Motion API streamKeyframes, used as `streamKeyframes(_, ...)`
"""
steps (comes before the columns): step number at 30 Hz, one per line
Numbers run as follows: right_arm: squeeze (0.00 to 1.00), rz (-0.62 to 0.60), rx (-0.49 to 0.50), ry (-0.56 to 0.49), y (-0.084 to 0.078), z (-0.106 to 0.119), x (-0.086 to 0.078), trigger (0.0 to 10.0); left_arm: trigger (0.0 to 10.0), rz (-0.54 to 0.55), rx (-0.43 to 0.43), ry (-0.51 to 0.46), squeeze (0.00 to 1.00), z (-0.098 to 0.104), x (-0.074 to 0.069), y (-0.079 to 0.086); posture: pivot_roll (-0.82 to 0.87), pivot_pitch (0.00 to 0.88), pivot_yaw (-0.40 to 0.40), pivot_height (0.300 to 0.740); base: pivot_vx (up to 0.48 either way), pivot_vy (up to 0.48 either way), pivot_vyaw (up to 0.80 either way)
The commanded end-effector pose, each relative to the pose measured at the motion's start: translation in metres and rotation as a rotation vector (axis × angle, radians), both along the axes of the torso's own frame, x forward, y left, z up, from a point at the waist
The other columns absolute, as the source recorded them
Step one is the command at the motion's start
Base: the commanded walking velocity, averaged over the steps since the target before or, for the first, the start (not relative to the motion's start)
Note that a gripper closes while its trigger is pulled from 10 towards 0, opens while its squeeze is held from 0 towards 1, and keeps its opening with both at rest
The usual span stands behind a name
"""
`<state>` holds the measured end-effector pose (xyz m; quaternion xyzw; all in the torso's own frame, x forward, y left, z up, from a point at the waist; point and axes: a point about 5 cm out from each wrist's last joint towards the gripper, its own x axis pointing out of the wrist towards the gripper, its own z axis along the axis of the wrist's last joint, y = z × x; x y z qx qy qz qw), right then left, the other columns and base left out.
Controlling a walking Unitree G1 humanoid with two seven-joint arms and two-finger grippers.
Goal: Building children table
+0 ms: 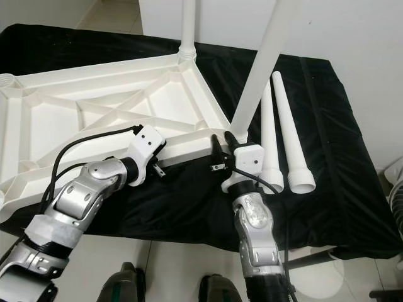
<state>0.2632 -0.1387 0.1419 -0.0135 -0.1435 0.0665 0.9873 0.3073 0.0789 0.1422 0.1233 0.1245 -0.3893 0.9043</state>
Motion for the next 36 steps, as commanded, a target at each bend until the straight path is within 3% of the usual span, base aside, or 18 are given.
streamKeyframes(1,0.0,-0.079,-0.018,0.023,-0.011,-0.003,-0.001,10.0,0.0,0.233,0.031,-0.048,0.0,-0.006,0.009,0.012,0.05,0.098,-0.015,0.74,0.0,0.0,0.0)
streamKeyframes(9,0.0,-0.109,-0.013,0.026,-0.012,0.0,0.002,10.0,0.0,0.264,0.023,-0.032,0.0,-0.013,0.009,0.011,0.04,0.098,-0.015,0.74,0.0,0.0,0.0)
streamKeyframes(14,0.0,-0.148,-0.003,0.023,-0.015,0.004,0.009,10.0,0.0,0.347,0.006,-0.054,0.0,-0.013,0.018,0.017,0.04,0.094,-0.021,0.74,0.0,0.0,0.0)
streamKeyframes(22,0.0,-0.155,0.004,0.017,-0.013,0.006,0.011,10.0,0.0,0.392,-0.008,-0.076,0.0,-0.01,0.025,0.019,0.03,0.092,-0.022,0.74,0.0,0.0,0.0)
streamKeyframes(25,0.0,-0.162,0.009,0.013,-0.011,0.007,0.012,10.0,0.0,0.47,-0.036,-0.109,0.0,-0.005,0.035,0.026,0.03,0.092,-0.02,0.74,0.0,0.0,0.0)
streamKeyframes(31,0.0,-0.165,0.015,0.016,-0.01,0.007,0.014,10.0,0.0,0.517,-0.03,-0.123,0.0,-0.003,0.045,0.031,0.03,0.096,-0.02,0.74,0.0,0.0,0.0)
streamKeyframes(36,0.0,-0.162,0.022,0.012,-0.006,0.009,0.015,10.0,0.0,0.564,-0.044,-0.149,0.0,0.005,0.061,0.032,0.03,0.098,-0.017,0.74,0.0,0.0,0.0)
